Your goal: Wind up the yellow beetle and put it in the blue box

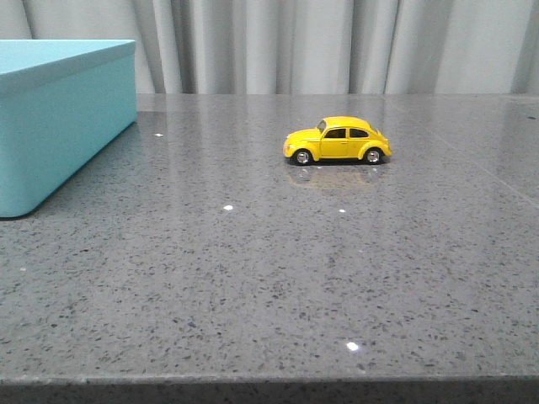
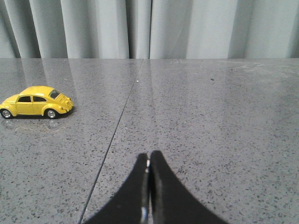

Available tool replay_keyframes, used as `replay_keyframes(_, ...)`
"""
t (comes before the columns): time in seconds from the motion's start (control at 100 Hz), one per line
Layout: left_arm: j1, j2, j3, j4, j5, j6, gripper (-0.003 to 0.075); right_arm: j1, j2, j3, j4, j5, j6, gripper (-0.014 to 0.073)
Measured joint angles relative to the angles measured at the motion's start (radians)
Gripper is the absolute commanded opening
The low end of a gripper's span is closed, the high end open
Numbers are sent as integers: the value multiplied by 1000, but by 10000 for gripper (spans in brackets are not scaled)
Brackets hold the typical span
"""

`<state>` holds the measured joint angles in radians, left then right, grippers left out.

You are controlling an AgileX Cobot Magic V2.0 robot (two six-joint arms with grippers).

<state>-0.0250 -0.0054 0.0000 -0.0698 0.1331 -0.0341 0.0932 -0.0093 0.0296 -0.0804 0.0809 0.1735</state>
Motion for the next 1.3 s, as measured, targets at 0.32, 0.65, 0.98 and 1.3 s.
replay_keyframes(0.32, 0, 0, 0, 0, -8, 0, -19, 0, 0, 0, 0, 0, 0, -65)
replay_keyframes(0.65, 0, 0, 0, 0, -10, 0, -19, 0, 0, 0, 0, 0, 0, -65)
replay_keyframes(0.98, 0, 0, -1, -19, -19, 0, -19, 0, 0, 0, 11, -10, 2, -65)
replay_keyframes(1.3, 0, 0, -45, -79, -53, 0, 235, 0, 0, -103, 32, 23, 9, 220)
